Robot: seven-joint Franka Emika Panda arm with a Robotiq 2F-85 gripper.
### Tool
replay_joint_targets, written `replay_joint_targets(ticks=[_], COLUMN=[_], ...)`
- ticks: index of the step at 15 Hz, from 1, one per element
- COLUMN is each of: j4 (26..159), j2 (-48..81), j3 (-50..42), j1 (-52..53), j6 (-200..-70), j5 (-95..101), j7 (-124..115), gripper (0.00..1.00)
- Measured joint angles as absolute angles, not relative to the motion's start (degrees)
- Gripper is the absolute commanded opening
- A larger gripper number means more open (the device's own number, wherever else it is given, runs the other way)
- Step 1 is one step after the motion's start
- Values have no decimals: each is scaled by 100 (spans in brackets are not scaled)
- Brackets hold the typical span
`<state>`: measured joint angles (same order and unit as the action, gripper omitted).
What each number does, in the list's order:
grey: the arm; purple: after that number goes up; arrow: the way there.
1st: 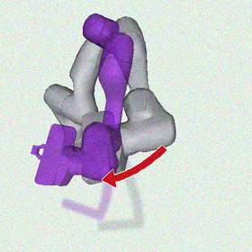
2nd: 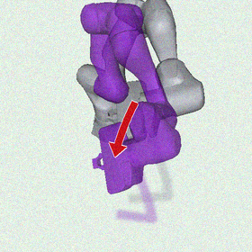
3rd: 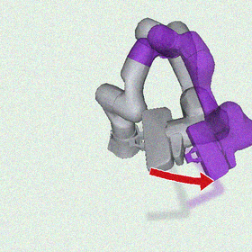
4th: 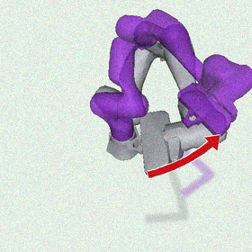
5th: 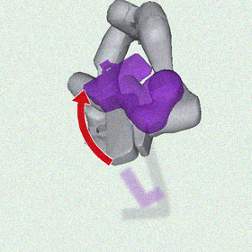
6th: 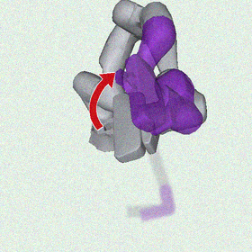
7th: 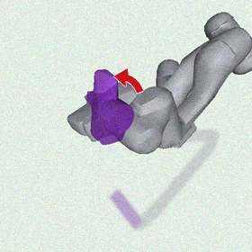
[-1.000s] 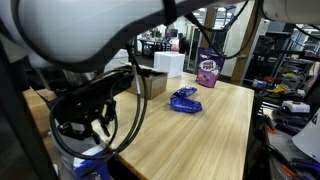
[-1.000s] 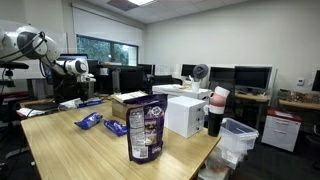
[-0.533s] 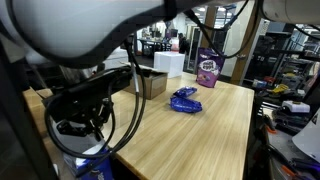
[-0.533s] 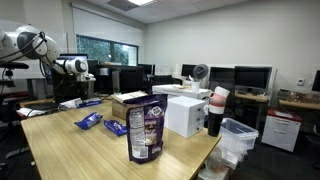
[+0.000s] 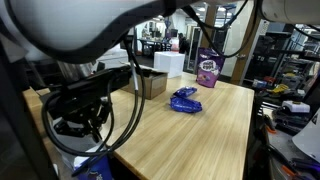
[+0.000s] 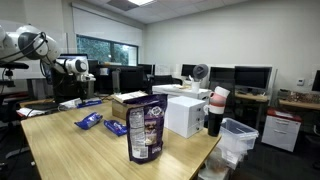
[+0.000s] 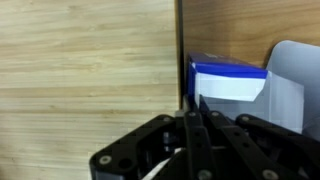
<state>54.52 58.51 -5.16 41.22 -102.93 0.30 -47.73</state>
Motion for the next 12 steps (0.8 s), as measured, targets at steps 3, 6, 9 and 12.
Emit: replay_joint_targets(ticks=[3,6,9,12], j4=[5411,5403,5403,5403], j2=[5851,5851,5856,5887], j3=[-479,-385,-287,-144], j1=[4103,4040,3947,3787], j6=[-10290,-10288,-10280,-10279], j5=[22,1,-55,-201], j7=[-4725,-4570,-4409,-4190], gripper=[6,6,6,6])
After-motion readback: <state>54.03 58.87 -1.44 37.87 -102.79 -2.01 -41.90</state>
